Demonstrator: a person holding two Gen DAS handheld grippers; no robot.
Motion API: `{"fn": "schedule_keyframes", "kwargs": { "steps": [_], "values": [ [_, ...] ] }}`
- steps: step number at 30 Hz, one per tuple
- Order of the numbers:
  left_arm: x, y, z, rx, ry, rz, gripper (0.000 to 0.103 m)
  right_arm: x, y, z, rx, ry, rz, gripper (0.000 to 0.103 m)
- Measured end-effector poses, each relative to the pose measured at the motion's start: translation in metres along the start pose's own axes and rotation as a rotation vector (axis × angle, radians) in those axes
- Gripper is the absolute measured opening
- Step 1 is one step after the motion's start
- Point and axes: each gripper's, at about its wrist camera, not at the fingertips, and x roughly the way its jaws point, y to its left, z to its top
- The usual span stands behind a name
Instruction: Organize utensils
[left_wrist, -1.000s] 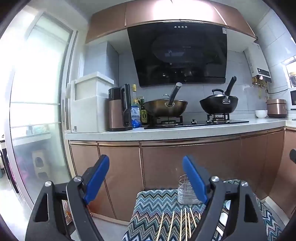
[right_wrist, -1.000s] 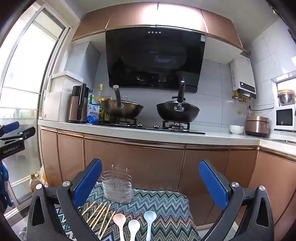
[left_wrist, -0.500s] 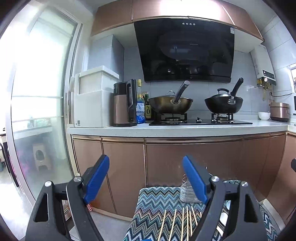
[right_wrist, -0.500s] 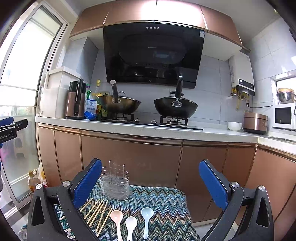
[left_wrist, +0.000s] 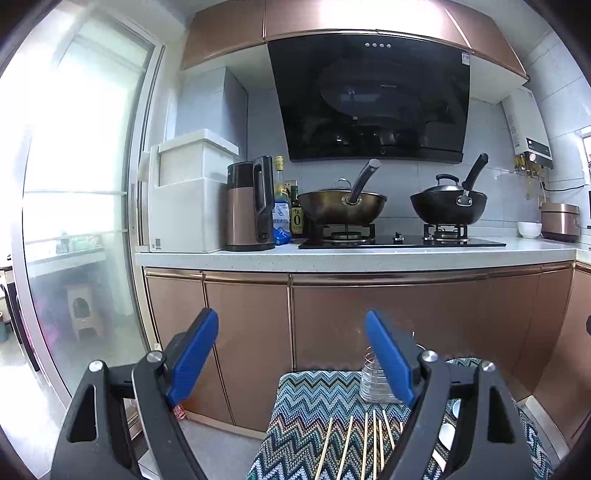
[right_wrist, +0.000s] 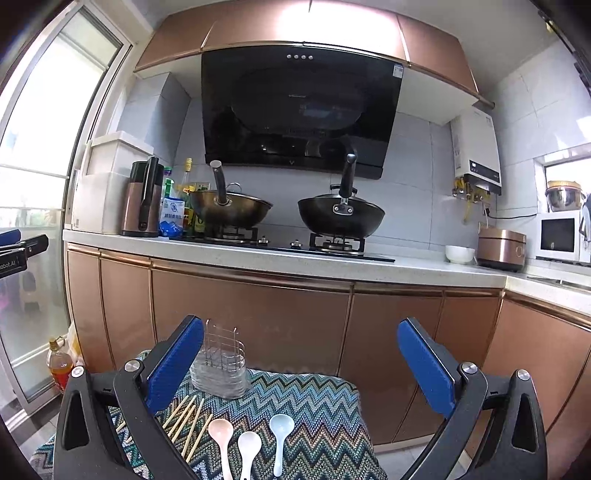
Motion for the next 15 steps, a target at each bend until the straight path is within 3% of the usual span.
{"fn": "schedule_keyframes", "kwargs": {
  "steps": [15],
  "values": [
    [-0.003, -0.008, 0.013, -0.001, -0.034, 0.004, 0.081, 0.004, -0.022, 0.002, 0.052, -0.005, -0.039, 0.103]
  ]
}}
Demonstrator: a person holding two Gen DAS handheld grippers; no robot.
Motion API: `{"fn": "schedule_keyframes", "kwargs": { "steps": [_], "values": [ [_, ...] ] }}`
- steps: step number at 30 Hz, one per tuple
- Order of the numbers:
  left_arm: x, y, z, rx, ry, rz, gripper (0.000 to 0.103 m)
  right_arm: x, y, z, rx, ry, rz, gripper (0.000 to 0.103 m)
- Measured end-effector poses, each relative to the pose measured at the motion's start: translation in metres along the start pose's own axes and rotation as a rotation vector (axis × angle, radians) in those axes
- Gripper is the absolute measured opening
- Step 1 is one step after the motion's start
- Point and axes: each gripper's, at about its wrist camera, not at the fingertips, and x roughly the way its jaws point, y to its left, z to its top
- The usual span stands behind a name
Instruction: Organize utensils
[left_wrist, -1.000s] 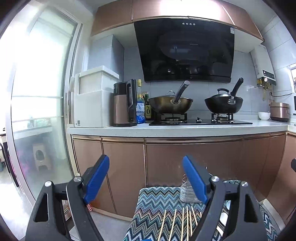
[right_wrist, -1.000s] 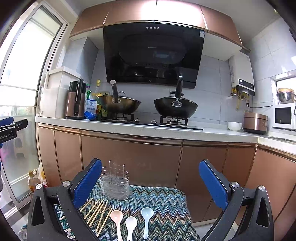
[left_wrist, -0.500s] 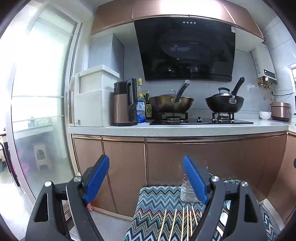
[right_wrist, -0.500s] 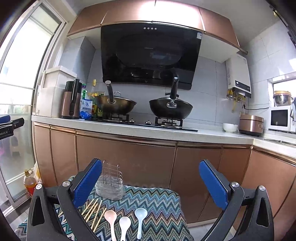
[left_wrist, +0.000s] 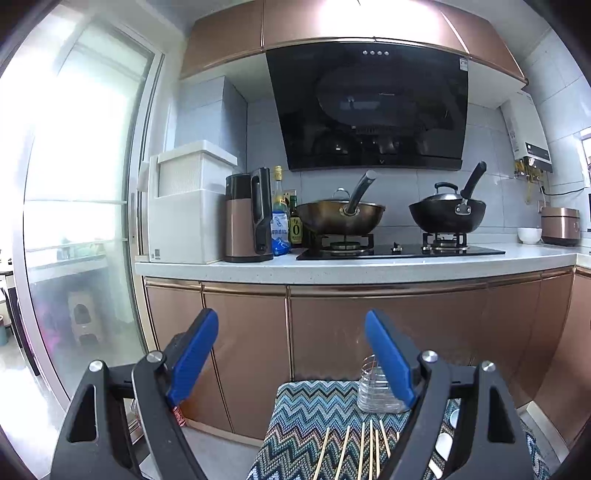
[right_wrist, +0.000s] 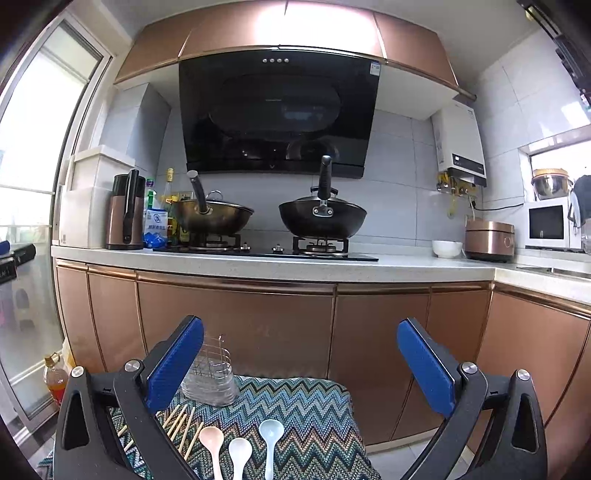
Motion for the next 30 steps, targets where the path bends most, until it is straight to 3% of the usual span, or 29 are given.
{"fn": "schedule_keyframes", "kwargs": {
  "steps": [15, 30],
  "values": [
    [0.002, -0.011, 0.023, -0.030, -0.032, -0.023, 0.081, 0.005, -0.014, 0.000, 0.040, 0.008, -0.004, 0.103],
    [0.029, -0.022, 0.013, -0.030, 0.020, -0.003, 0.081, 0.024, -0.012, 0.000, 0.033, 0.010, 0.021, 0.103]
  ]
}}
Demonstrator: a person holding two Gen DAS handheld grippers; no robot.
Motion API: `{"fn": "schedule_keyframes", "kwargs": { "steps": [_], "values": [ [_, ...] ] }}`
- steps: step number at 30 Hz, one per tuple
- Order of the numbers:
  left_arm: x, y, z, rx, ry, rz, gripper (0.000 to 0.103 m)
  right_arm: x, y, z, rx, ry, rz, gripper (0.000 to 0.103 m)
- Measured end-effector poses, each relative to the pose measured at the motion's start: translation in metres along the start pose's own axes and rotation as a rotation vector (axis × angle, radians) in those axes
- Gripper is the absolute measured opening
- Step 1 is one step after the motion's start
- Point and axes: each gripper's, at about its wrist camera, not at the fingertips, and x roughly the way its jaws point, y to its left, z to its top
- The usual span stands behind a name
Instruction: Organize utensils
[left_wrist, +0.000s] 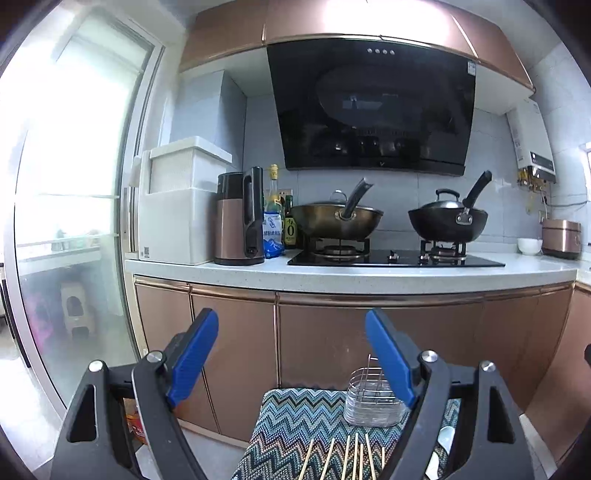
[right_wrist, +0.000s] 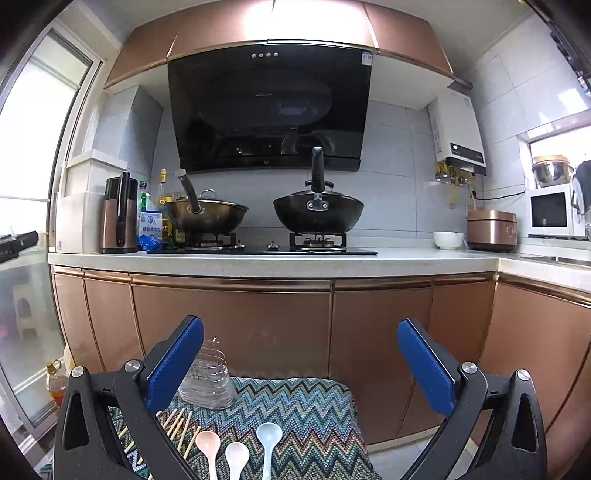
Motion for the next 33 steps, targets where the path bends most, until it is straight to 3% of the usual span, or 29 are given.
{"fn": "schedule_keyframes", "kwargs": {
  "steps": [9, 18, 27, 30, 33],
  "values": [
    [0.025, -0.022, -0.010, 0.074, 0.009, 0.024, 0.081, 0.023, 0.008, 0.003, -0.031, 0.004, 0.018, 0.103],
    [0.057, -0.036, -0.014, 0.127, 0.087, -0.031, 0.081, 0.052, 0.018, 0.000, -0.061, 0.027, 0.065, 0.103],
    [0.116, -0.030, -0.050, 0.109, 0.290, -0.089, 0.081, 0.110, 0.024, -0.035, -0.091, 0.194, 0.125, 0.103],
    [0.141, -0.032, -0.079, 0.092, 0.419, -0.190, 0.081, 0.128, 0.023, -0.051, -0.094, 0.258, 0.138, 0.102],
    [0.168, -0.041, -0.112, 0.073, 0.565, -0.285, 0.080, 0.151, 0.019, -0.069, -0.074, 0.344, 0.172, 0.089]
  ]
}}
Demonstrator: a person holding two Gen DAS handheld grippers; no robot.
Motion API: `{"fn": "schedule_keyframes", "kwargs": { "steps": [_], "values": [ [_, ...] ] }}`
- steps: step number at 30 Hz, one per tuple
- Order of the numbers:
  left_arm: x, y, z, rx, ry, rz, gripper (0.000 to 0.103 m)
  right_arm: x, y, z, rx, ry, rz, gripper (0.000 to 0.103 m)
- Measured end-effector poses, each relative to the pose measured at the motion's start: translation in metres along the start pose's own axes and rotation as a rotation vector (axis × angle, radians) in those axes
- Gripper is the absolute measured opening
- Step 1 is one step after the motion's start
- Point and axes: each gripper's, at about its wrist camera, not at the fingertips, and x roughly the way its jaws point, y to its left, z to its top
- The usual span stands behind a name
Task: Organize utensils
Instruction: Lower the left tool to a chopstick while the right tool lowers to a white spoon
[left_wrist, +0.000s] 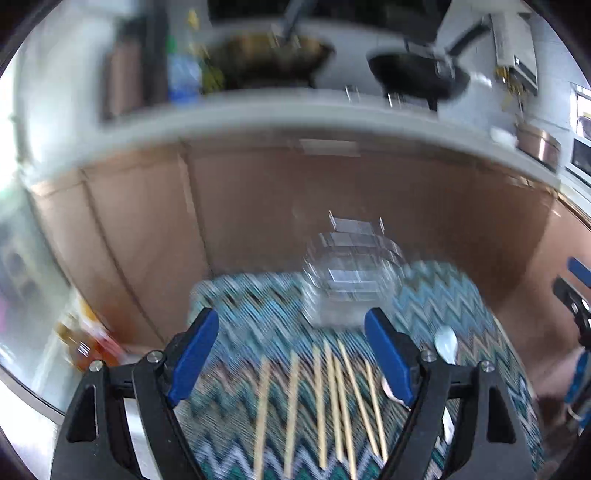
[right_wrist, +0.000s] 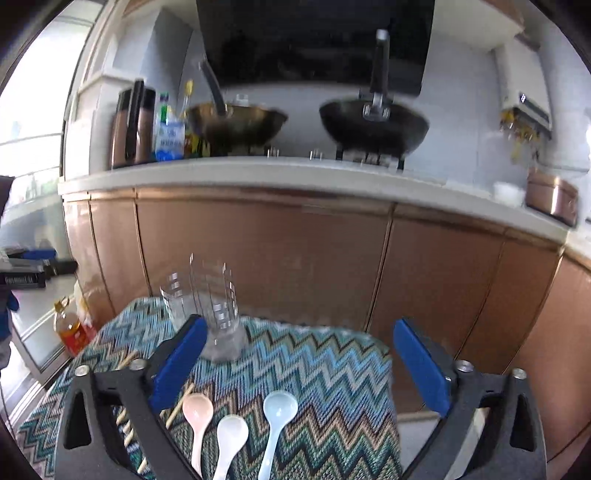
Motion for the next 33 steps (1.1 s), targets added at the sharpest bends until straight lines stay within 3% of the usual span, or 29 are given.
{"fn": "schedule_keyframes", "kwargs": {
  "steps": [2, 6, 8, 14, 22, 29, 33],
  "values": [
    [0.033, -0.003, -0.009, -0.017, 0.103, -0.065, 0.080, 0.021, -0.004, -0.008, 0.016, 0.071, 0.034, 0.076],
    [0.078, -0.006, -0.018, -0.060, 0.246, -0.148, 0.075, 0.059, -0.009, -0.027, 0.028, 0.196, 0.085, 0.061],
    [0.097, -0.005, -0.020, -0.095, 0.314, -0.185, 0.060, 0.077, -0.013, -0.036, 0.042, 0.250, 0.110, 0.053],
    [0.138, -0.012, -0.025, -0.125, 0.411, -0.217, 0.033, 0.115, -0.023, -0.052, 0.085, 0.355, 0.170, 0.043],
    [0.185, -0.014, -0.029, -0.138, 0.494, -0.173, 0.023, 0.146, -0.038, -0.068, 0.135, 0.448, 0.237, 0.040],
    [0.210, -0.012, -0.037, -0.152, 0.537, -0.153, 0.011, 0.150, -0.041, -0.071, 0.136, 0.456, 0.239, 0.040],
    [0.221, -0.014, -0.040, -0.145, 0.550, -0.140, 0.011, 0.154, -0.042, -0.072, 0.134, 0.468, 0.246, 0.040]
  ]
}}
